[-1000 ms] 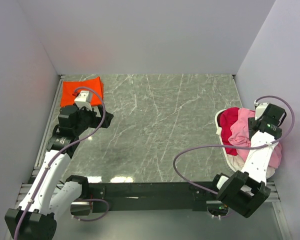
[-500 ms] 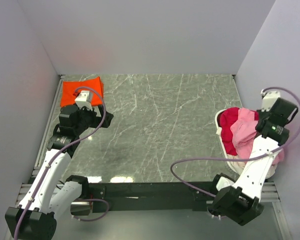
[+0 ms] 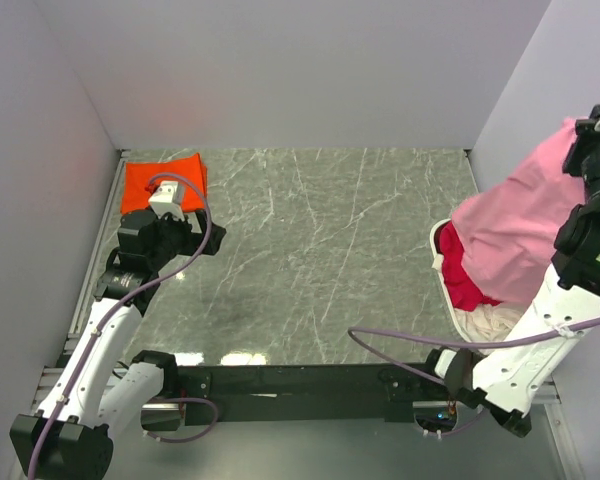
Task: Fold and stack the t-shirts
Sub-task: Move the tshirt to the center of the board
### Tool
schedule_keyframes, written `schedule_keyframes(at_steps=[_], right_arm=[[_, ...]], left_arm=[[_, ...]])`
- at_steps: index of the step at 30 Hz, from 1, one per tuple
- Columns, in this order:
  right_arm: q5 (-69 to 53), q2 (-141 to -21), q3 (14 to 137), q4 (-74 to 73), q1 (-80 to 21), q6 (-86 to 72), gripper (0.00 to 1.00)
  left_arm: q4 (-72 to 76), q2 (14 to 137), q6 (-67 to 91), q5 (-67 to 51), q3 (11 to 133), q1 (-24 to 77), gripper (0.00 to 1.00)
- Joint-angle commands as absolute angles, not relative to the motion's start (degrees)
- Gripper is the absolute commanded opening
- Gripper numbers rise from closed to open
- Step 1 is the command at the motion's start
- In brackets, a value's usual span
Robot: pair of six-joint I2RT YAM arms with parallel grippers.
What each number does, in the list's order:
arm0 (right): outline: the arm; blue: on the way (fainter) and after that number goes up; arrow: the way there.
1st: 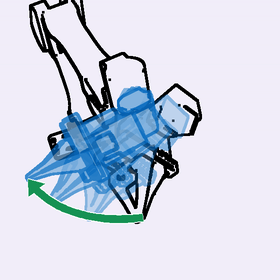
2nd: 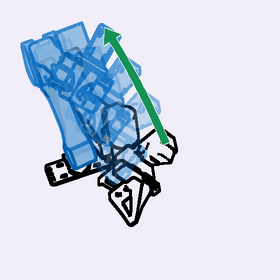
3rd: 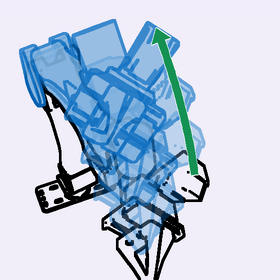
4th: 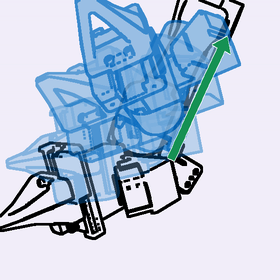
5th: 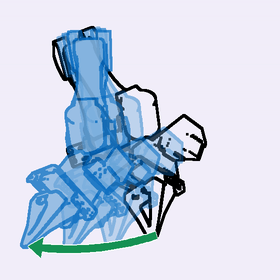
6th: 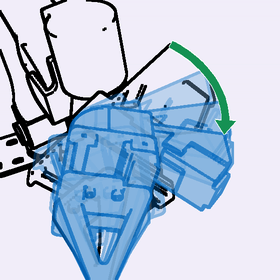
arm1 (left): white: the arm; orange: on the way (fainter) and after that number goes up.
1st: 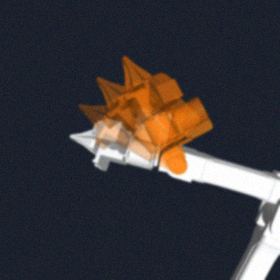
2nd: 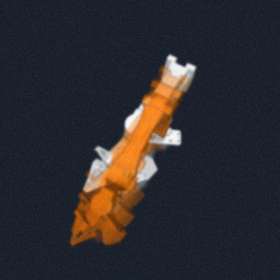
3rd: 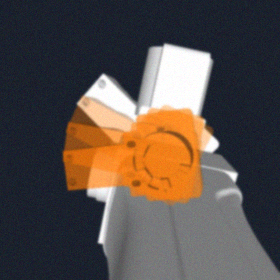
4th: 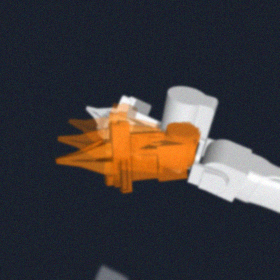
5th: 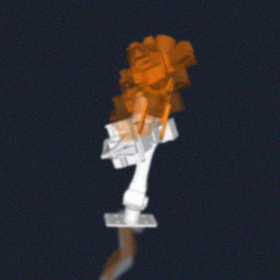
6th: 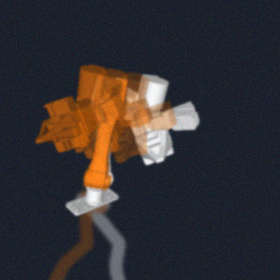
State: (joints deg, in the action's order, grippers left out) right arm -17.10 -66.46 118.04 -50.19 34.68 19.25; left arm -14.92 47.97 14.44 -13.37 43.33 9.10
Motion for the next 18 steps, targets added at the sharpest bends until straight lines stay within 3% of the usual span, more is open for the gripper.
schedule_keyframes(at_steps=[1, 7, 12, 18], right_arm=[[-32.06, -70.13, 126.55, -51.16, 31.21, 9.42, 0.00], [-29.70, -71.18, 126.56, -43.42, 11.21, 2.82, 0.00], [-33.83, -76.99, 134.03, -40.70, 2.91, -6.58, 0.00], [-32.44, -78.92, 123.77, -30.78, -7.90, -10.55, 0.00]], left_arm=[[-13.80, 47.02, 14.33, -12.13, 43.42, 9.32, 0.99], [-13.10, 46.14, 13.89, -11.60, 42.98, 9.32, 0.99], [-12.39, 44.04, 13.19, -9.67, 42.28, 9.32, 0.99], [-11.34, 41.05, 12.57, -6.24, 41.40, 9.32, 0.99]])
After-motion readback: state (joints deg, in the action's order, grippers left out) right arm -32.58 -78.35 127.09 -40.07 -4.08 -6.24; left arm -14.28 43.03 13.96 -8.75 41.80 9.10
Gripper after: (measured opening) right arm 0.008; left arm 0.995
